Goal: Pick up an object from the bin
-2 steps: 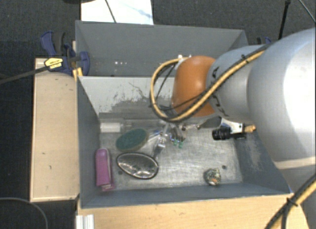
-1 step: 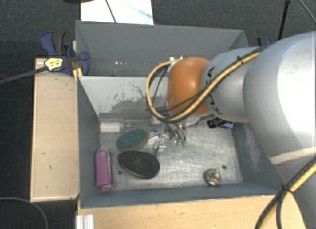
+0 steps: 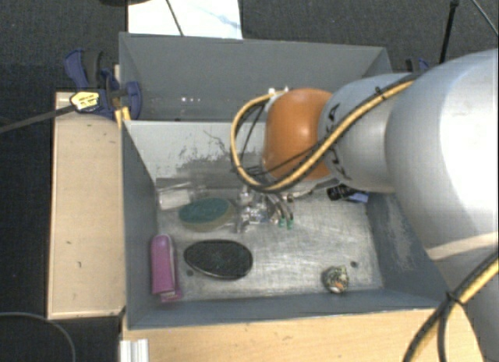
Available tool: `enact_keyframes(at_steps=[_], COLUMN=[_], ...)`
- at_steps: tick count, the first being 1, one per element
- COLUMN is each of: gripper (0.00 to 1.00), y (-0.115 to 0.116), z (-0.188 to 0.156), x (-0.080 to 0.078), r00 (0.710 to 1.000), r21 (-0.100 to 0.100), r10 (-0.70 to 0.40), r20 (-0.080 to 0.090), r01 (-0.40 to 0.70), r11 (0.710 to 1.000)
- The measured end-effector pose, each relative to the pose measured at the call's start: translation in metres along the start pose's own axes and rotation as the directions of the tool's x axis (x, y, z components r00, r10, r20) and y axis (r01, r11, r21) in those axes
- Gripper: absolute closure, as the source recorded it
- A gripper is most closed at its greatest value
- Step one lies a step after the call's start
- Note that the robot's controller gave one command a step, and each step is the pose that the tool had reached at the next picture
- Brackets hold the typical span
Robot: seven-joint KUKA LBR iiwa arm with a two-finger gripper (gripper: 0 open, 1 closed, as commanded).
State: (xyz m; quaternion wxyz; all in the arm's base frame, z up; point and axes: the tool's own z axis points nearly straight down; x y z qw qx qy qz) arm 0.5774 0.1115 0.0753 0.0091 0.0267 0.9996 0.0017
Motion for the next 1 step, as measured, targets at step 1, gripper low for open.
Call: enact_keyframes(at_steps=[1], gripper=[1.00], y=[-0.0178], z=[-0.1442], x=[-0.0206], r00=[1.000], r21=[0.002], r10=[0.022], r20=[-0.007], r01=[-0.022], r11=[1.000])
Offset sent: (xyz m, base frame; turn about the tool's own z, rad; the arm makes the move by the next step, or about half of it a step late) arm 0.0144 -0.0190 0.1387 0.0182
